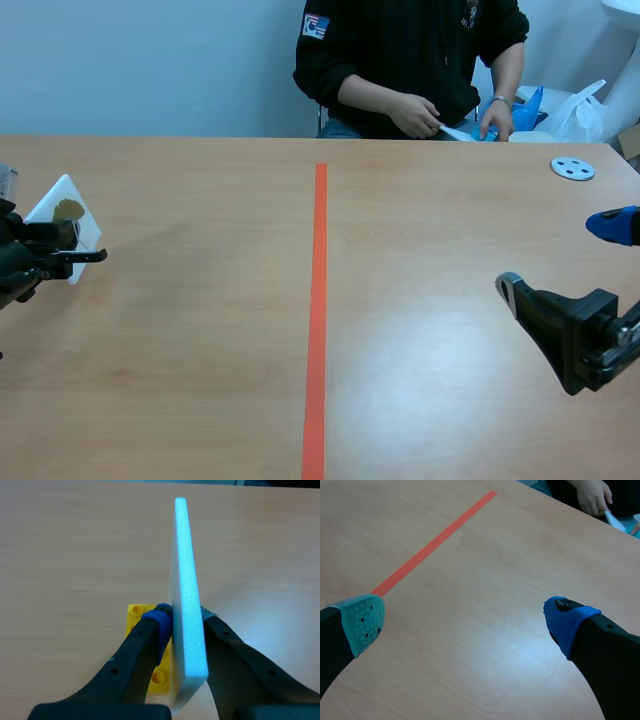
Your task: Sort the leaf by its shape. The table is split by an orange tape line. A compound leaf with several leaflets goes to the left side, a simple leaf with one blade goes to the right side. Return to the home posture when a red brick is placed on the table.
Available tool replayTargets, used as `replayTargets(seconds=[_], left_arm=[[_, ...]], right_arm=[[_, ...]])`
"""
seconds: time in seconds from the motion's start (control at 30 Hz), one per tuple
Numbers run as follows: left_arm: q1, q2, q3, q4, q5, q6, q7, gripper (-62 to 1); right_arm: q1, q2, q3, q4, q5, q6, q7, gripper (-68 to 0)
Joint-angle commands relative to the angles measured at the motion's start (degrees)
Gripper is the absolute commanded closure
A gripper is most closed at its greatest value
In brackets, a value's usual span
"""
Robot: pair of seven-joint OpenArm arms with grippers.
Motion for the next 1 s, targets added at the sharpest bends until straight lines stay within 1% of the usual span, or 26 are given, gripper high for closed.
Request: replayTargets(seconds=[0.0, 0.1, 0.4, 0.43, 0.53, 0.7, 0.77, 0.87, 0.9, 0.97], left_arm=[[-1.4, -0.2, 0.6, 0.4, -0.3, -0.1, -0.9, -4.1], [-2.2, -0.2, 1.6, -1.9, -0.3, -0.1, -1.8, -4.1], [-2.3, -0.2, 1.6, -4.4, -0.3, -0.1, -1.8, -4.4], [-2.3, -0.2, 1.6, -4.4, -0.3, -0.1, -1.8, -5.8], [-2.3, -0.2, 1.6, -4.4, -0.3, -0.1, -1.8, -12.5], [-2.3, -0.2, 1.6, -4.4, -0.3, -0.1, -1.8, -18.9], [-2.3, -0.3, 1.6, -4.4, -0.3, -0.1, -1.8, -25.1], [-2.3, -0.6, 1.6, -4.3, -0.4, -0.2, -2.9, -37.8], [-2.3, -0.8, 1.6, -4.2, -0.4, -0.2, -3.5, -40.8], [-2.0, -1.6, 1.4, -3.0, -0.4, -0.2, -2.3, -44.1]], right_arm=[[0.0, 0.0, 0.8, 0.8, 0.9, 0.0, 0.4, -67.9], [0.0, 0.0, 0.8, 0.8, 0.9, 0.0, 0.4, -67.9], [0.0, 0.0, 0.8, 0.8, 0.9, 0.0, 0.4, -67.9], [0.0, 0.0, 0.8, 0.8, 0.9, 0.0, 0.4, -67.9], [0.0, 0.0, 0.8, 0.8, 0.9, 0.0, 0.4, -67.9], [0.0, 0.0, 0.8, 0.8, 0.9, 0.0, 0.4, -67.9], [0.0, 0.0, 0.8, 0.8, 0.9, 0.0, 0.4, -67.9], [0.0, 0.0, 0.8, 0.8, 0.9, 0.0, 0.4, -67.9], [0.0, 0.0, 0.8, 0.8, 0.9, 0.0, 0.4, -67.9], [0.0, 0.0, 0.8, 0.8, 0.9, 0.0, 0.4, -67.9]])
